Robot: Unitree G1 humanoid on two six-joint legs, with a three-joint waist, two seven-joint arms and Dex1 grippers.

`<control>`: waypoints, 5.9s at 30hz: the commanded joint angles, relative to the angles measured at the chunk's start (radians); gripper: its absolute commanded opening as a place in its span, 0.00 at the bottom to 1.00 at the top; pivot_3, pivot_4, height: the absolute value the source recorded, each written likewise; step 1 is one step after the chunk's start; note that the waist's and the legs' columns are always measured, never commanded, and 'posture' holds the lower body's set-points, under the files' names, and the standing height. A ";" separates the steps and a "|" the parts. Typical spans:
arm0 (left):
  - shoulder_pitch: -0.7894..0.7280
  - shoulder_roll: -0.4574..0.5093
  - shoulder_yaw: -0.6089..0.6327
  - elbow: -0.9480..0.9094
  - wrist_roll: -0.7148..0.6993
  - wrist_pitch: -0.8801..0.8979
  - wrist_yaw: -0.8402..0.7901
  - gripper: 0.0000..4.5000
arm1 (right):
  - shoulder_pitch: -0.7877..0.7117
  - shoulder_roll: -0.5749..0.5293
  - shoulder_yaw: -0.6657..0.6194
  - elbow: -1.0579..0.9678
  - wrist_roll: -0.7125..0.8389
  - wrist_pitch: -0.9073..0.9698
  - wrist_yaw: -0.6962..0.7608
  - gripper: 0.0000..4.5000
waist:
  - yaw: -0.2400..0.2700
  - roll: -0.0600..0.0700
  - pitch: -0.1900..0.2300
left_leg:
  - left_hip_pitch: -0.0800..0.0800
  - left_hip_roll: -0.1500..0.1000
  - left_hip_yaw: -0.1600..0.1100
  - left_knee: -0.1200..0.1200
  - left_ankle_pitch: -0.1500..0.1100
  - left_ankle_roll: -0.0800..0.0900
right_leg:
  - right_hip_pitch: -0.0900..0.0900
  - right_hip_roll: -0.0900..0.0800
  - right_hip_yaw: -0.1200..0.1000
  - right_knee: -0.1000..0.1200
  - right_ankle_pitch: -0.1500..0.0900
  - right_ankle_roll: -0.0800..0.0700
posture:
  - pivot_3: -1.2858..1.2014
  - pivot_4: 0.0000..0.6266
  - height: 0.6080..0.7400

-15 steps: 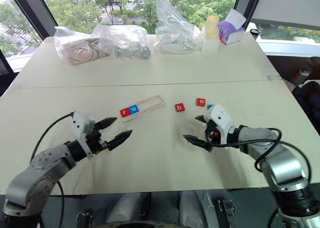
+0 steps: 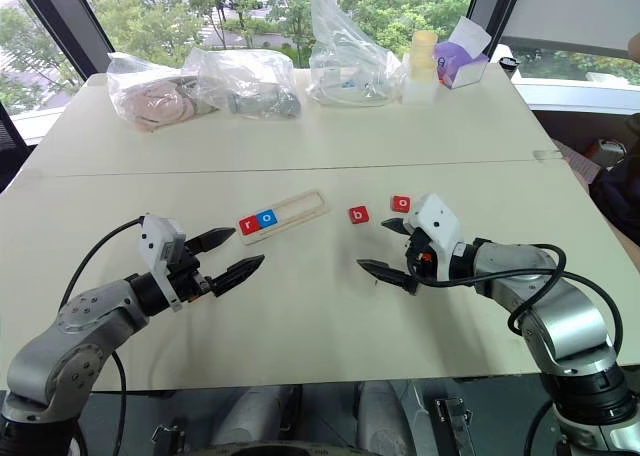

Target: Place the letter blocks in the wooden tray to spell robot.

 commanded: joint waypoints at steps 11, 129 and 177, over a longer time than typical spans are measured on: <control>-0.033 0.026 -0.005 0.031 0.014 -0.020 -0.041 1.00 | -0.045 0.031 0.020 0.003 -0.009 -0.039 -0.029 0.99 | 0.001 0.000 0.000 | 0.000 0.000 0.000 0.000 0.000 0.000 | 0.000 0.000 0.000 0.000 0.000 0.000 | 0.52 0.24 1.00; -0.231 0.215 -0.180 0.769 0.425 -0.619 -0.578 0.99 | -0.269 0.446 0.182 0.268 -0.273 0.163 -0.565 1.00 | -0.049 0.002 -0.002 | 0.003 0.001 -0.001 -0.001 0.002 -0.003 | -0.009 0.004 0.005 0.017 0.004 0.000 | 0.52 0.24 1.00; -0.195 0.229 -0.069 0.221 -0.015 -0.068 -0.521 1.00 | 0.073 0.347 -0.003 -0.360 -0.262 0.776 -0.490 0.26 | -0.026 0.002 -0.001 | -0.001 0.000 0.001 -0.001 0.002 -0.003 | -0.012 0.003 0.005 0.015 0.003 0.000 | 0.52 0.24 1.00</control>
